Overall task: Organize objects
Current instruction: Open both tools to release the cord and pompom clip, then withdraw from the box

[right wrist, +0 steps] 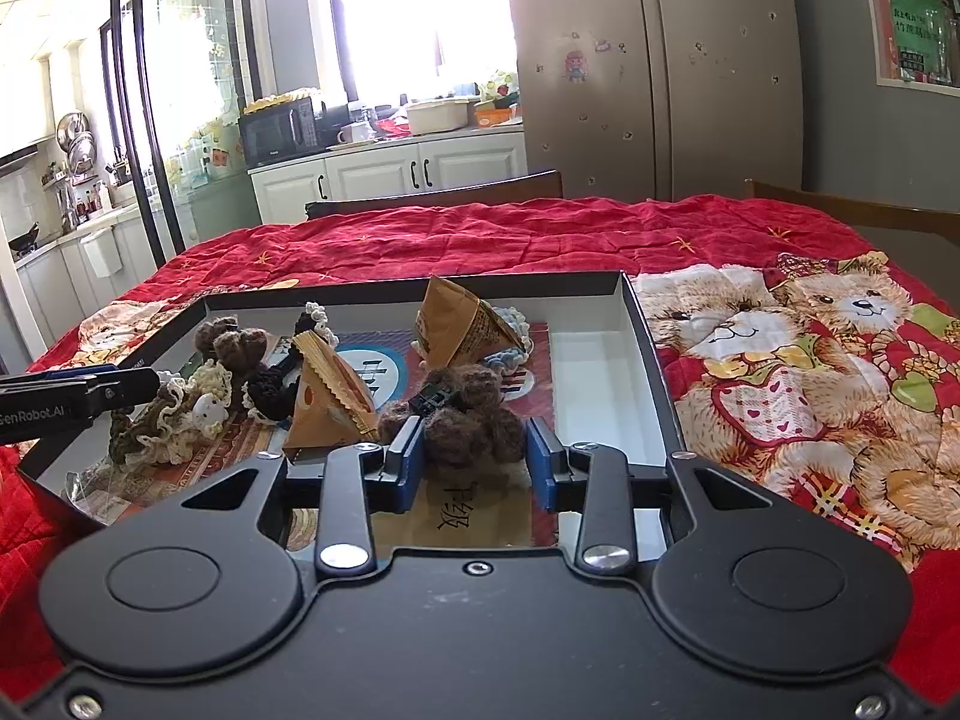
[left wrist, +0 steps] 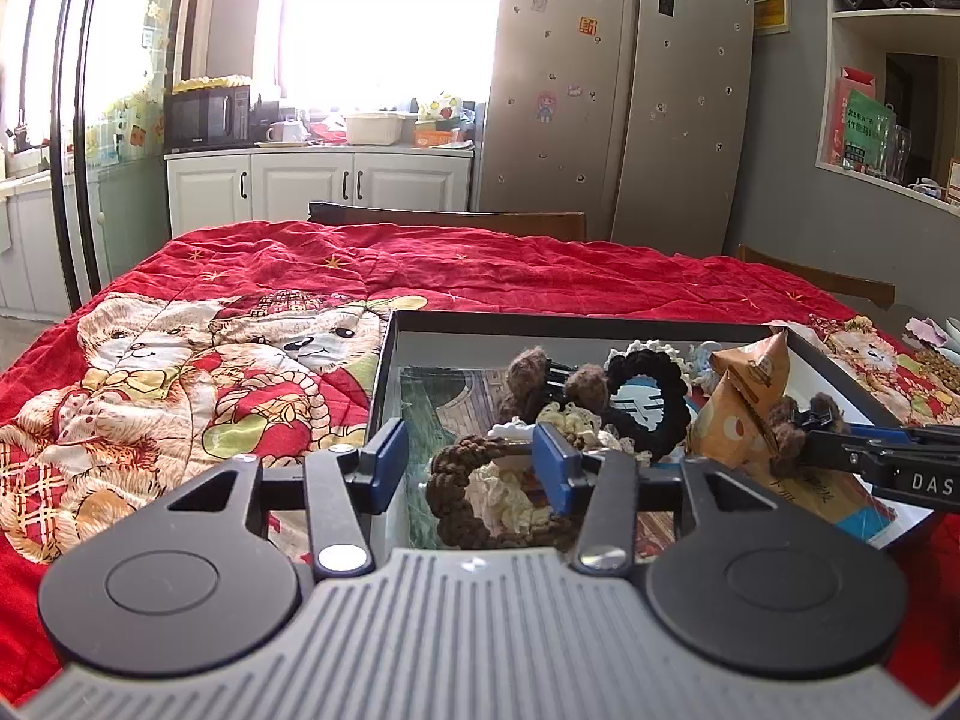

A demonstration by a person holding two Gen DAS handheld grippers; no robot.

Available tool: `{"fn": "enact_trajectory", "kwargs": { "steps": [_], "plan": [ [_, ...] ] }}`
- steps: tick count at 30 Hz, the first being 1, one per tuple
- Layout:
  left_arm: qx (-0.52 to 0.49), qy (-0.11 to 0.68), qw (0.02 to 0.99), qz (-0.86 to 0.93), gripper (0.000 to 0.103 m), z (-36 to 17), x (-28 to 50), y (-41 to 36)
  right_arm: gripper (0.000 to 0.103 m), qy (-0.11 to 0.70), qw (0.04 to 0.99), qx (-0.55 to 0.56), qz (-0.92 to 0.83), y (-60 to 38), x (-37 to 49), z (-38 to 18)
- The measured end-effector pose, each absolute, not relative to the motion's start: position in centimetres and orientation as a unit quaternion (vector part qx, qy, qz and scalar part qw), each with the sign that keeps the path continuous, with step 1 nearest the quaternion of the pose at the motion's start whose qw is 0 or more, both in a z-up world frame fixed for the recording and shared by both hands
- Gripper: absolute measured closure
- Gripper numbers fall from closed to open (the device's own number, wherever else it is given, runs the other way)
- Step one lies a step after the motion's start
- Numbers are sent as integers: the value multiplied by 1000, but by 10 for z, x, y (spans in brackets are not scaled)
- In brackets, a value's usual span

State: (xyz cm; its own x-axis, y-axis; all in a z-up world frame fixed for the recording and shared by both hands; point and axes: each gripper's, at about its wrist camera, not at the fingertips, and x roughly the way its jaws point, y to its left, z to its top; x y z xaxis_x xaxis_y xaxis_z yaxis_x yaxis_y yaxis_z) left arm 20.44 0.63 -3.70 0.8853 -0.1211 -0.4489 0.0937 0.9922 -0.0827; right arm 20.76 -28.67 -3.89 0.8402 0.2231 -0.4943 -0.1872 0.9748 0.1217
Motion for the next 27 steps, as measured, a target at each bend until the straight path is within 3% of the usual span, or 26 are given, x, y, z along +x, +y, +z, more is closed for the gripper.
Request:
{"fn": "enact_trajectory", "kwargs": {
  "steps": [12, 17, 27],
  "plan": [
    [-33, 230, 971, -57, 29, -36, 205, 6, 62, 260, 959, 20, 107, -282, 205, -39],
    [-35, 227, 971, -61, 25, -35, 203, 6, 51, 257, 961, 12, 103, -280, 204, -38],
    [-32, 210, 976, -54, 16, -31, 196, 6, 45, 252, 962, 13, 104, -282, 200, -35]
  ]
}}
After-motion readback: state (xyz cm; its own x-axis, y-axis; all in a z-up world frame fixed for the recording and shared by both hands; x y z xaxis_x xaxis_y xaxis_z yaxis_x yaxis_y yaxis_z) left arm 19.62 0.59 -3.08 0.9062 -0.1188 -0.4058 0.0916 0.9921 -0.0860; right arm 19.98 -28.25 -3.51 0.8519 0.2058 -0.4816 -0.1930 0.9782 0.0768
